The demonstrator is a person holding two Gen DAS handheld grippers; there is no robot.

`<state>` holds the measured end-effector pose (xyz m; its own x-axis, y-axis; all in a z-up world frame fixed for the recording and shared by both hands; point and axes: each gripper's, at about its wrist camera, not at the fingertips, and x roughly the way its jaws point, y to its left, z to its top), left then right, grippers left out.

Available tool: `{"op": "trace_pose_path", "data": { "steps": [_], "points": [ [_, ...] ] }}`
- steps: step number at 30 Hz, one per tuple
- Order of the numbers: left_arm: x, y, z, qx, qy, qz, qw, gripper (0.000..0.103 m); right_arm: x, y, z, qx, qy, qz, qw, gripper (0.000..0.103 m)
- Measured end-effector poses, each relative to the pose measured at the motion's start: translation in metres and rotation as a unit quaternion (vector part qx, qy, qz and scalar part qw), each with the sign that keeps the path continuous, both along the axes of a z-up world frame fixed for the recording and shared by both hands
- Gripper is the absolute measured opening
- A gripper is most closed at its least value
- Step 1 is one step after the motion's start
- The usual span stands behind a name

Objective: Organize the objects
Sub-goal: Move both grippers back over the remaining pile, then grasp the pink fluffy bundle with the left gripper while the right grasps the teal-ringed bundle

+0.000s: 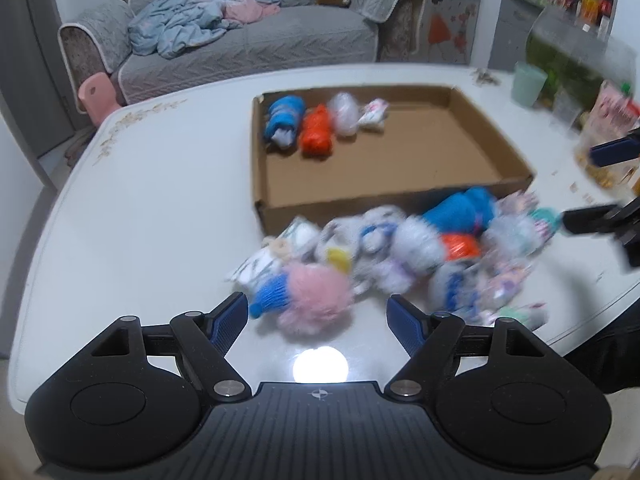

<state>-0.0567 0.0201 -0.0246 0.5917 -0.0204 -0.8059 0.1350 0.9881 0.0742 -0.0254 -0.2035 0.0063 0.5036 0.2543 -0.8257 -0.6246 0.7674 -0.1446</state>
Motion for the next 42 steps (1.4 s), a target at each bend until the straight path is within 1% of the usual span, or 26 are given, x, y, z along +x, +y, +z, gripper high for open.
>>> {"op": "trace_pose_path", "data": {
  "steps": [2,4,6,9,12,14,16,20,22,27,29,32,34,35,36,37,38,42],
  "points": [
    [0.0,0.008,-0.01,0.0,0.012,0.005,0.9999,0.081,0.014,-0.019,-0.007,0.027,0.039,-0.02,0.999,0.087],
    [0.001,0.017,-0.021,-0.004,0.023,0.015,0.9996,0.081,0.029,-0.035,-0.018,0.05,0.082,-0.045,0.994,0.084],
    [0.004,0.024,-0.032,-0.005,0.034,0.027,0.9991,0.081,0.037,-0.043,-0.029,0.055,0.103,-0.058,0.992,0.083],
    [0.012,0.03,-0.043,-0.021,0.045,0.041,0.9979,0.081,0.042,-0.043,-0.04,0.064,0.129,-0.063,0.988,0.082],
    [0.023,0.026,-0.049,-0.034,0.049,0.047,0.9971,0.081,0.046,-0.038,-0.045,0.056,0.133,-0.053,0.988,0.082],
    [0.032,0.02,-0.054,-0.049,0.053,0.042,0.9965,0.081,0.054,-0.04,-0.05,0.065,0.148,-0.055,0.985,0.082],
    [0.041,0.015,-0.058,-0.049,0.051,0.043,0.9965,0.081,0.065,-0.044,-0.053,0.058,0.147,-0.06,0.986,0.082],
    [0.056,0.014,-0.068,-0.066,0.057,0.059,0.9944,0.08,0.081,-0.05,-0.062,0.051,0.158,-0.051,0.985,0.081],
    [0.058,0.012,-0.069,-0.056,0.049,0.06,0.9954,0.081,0.087,-0.048,-0.071,0.04,0.172,-0.049,0.983,0.075],
    [0.061,0.008,-0.071,-0.04,0.038,0.059,0.9967,0.08,0.087,-0.044,-0.081,0.036,0.181,-0.054,0.981,0.07],
    [0.06,0.008,-0.071,-0.039,0.035,0.058,0.9969,0.078,0.087,-0.044,-0.082,0.035,0.183,-0.054,0.981,0.069],
    [0.06,0.006,-0.07,-0.039,0.032,0.052,0.9974,0.072,0.087,-0.044,-0.082,0.042,0.19,-0.055,0.979,0.064],
    [0.06,0.004,-0.069,-0.034,0.029,0.045,0.998,0.064,0.086,-0.046,-0.082,0.045,0.194,-0.054,0.979,0.057],
    [0.059,0.003,-0.068,-0.034,0.028,0.043,0.9981,0.063,0.085,-0.047,-0.082,0.046,0.197,-0.054,0.978,0.054],
    [0.059,0.003,-0.068,-0.036,0.028,0.042,0.998,0.06,0.085,-0.047,-0.082,0.049,0.2,-0.053,0.977,0.047],
    [0.059,0.003,-0.068,-0.039,0.029,0.042,0.9979,0.059,0.084,-0.048,-0.082,0.048,0.201,-0.053,0.977,0.045],
    [0.058,0.003,-0.067,-0.04,0.03,0.042,0.9979,0.057,0.083,-0.048,-0.082,0.047,0.203,-0.053,0.977,0.045],
    [0.055,0.004,-0.065,-0.039,0.029,0.044,0.9979,0.055,0.082,-0.049,-0.082,0.049,0.205,-0.056,0.976,0.044]
  ]
}}
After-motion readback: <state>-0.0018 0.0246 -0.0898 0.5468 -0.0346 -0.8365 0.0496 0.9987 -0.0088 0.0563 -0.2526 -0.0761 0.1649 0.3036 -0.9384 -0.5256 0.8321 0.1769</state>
